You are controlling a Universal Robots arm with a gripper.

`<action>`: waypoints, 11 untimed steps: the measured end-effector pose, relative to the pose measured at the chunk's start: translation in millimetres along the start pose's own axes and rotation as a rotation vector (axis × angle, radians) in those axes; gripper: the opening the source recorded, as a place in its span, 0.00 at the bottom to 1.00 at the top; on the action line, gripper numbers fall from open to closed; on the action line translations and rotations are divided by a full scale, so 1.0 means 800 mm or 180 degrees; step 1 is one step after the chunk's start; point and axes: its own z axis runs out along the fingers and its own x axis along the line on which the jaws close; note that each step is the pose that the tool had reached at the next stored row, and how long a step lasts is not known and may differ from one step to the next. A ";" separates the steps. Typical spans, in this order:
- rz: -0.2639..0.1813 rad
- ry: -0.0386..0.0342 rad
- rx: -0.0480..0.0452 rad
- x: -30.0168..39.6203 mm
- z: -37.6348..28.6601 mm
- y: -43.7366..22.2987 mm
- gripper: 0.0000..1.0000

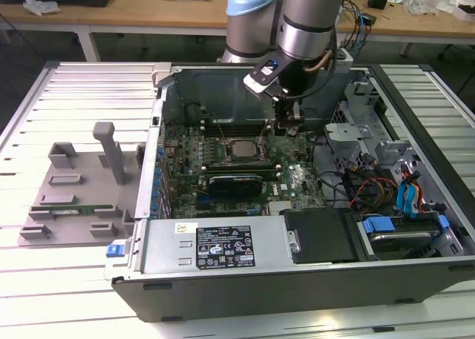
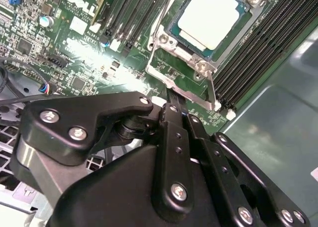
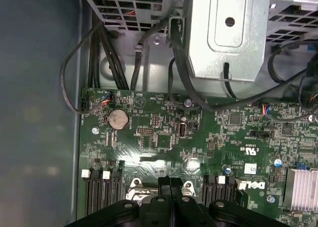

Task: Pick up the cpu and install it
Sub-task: 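Close the cpu cover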

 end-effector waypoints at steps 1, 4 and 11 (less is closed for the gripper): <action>0.0000 0.0000 0.0000 0.0002 0.0002 -0.0024 0.11; 0.0000 0.0000 0.0000 0.0007 0.0006 -0.0112 0.11; 0.0000 0.0000 0.0000 0.0014 0.0011 -0.0214 0.11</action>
